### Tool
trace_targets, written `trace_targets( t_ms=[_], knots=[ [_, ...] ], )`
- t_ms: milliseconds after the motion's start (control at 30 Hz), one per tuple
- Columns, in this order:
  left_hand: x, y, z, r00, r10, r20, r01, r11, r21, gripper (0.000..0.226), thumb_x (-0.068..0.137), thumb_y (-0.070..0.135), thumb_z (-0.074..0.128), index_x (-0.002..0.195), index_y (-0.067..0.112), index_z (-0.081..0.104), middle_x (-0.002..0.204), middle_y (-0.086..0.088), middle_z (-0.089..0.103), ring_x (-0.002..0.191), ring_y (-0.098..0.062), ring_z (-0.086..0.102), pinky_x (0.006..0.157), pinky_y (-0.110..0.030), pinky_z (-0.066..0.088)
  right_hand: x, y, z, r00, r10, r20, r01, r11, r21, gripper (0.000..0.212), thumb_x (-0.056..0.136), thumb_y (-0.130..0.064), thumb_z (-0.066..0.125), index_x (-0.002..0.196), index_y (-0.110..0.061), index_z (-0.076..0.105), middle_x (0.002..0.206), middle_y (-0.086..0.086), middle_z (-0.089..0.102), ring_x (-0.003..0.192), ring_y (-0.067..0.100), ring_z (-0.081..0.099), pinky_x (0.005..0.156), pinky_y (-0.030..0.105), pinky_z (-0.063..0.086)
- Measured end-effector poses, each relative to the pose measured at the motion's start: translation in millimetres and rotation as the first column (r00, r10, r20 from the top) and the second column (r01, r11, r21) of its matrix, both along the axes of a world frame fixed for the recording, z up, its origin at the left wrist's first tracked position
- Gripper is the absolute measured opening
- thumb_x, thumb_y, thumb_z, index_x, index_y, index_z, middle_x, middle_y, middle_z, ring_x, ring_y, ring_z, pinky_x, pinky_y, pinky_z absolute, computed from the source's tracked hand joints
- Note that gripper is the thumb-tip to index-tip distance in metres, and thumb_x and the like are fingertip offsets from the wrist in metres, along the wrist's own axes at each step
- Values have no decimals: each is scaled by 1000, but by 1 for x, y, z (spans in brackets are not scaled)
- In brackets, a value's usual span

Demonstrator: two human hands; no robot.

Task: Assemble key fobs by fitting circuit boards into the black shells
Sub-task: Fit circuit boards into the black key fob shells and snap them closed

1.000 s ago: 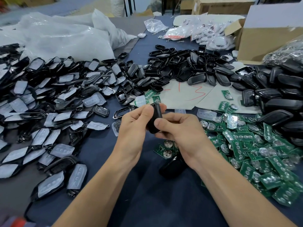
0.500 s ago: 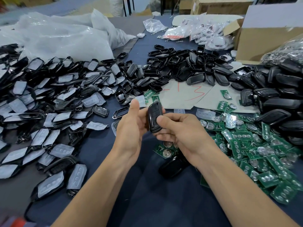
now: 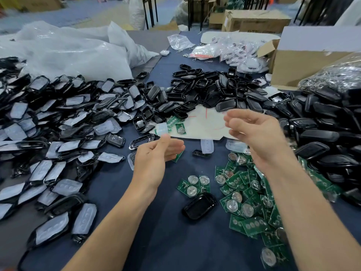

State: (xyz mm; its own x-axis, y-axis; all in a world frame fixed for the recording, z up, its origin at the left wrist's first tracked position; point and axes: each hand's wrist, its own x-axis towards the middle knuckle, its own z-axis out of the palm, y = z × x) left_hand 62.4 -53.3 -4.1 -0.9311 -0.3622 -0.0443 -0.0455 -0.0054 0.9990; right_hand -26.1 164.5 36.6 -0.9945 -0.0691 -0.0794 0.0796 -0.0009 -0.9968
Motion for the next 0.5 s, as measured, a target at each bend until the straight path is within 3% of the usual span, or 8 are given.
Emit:
trace_targets(
  t_ms=[67, 133, 200, 300, 400, 500],
  knots=[
    [-1, 0, 0, 1000, 6, 13, -6, 1000, -16, 45, 109, 38, 48, 85, 28, 84, 91, -1, 82, 93, -14, 78, 86, -29, 55, -22, -8, 1, 994, -21, -110, 59, 935, 351, 29, 88, -6, 71, 104, -29, 78, 109, -9, 78, 101, 8, 72, 87, 19, 51],
    [-2, 0, 0, 1000, 9, 27, -9, 1000, -30, 44, 109, 38, 49, 84, 28, 84, 89, -1, 81, 91, -14, 78, 86, -31, 55, -53, -12, 2, 983, 45, -176, 88, 731, 677, 42, 91, -9, 64, 128, -28, 70, 128, 0, 72, 114, 19, 66, 91, 22, 48],
    [-5, 0, 0, 999, 8, 34, -6, 998, -56, 44, 109, 37, 49, 82, 28, 83, 87, 0, 81, 88, -13, 77, 83, -31, 55, -83, -19, -1, 976, 172, -136, 34, 494, 869, 55, 94, -6, 55, 147, -20, 54, 143, 11, 61, 129, 33, 56, 102, 33, 44],
    [-8, -1, -2, 999, -5, 42, 9, 996, -91, 44, 109, 35, 50, 80, 27, 83, 85, 0, 81, 86, -14, 77, 81, -31, 55, -100, -30, -10, 940, 337, -57, -25, 234, 972, 58, 96, -3, 47, 153, -11, 41, 146, 18, 52, 134, 38, 47, 110, 44, 41],
    [-9, -3, -3, 999, -22, 41, 26, 995, -96, 43, 107, 36, 52, 79, 28, 83, 84, 0, 81, 85, -14, 77, 80, -31, 55, -89, -35, -18, 893, 414, -178, 173, 51, 984, 41, 94, -7, 54, 135, -13, 54, 130, 13, 57, 121, 35, 53, 102, 44, 41],
    [-11, -5, -6, 999, -32, 40, 36, 994, -102, 40, 104, 38, 53, 78, 28, 83, 84, 1, 81, 85, -14, 77, 79, -32, 57, -65, -44, -14, 853, 463, -242, 245, 54, 968, 22, 94, -13, 57, 115, -17, 62, 119, 8, 63, 115, 32, 58, 96, 42, 37]
  ],
)
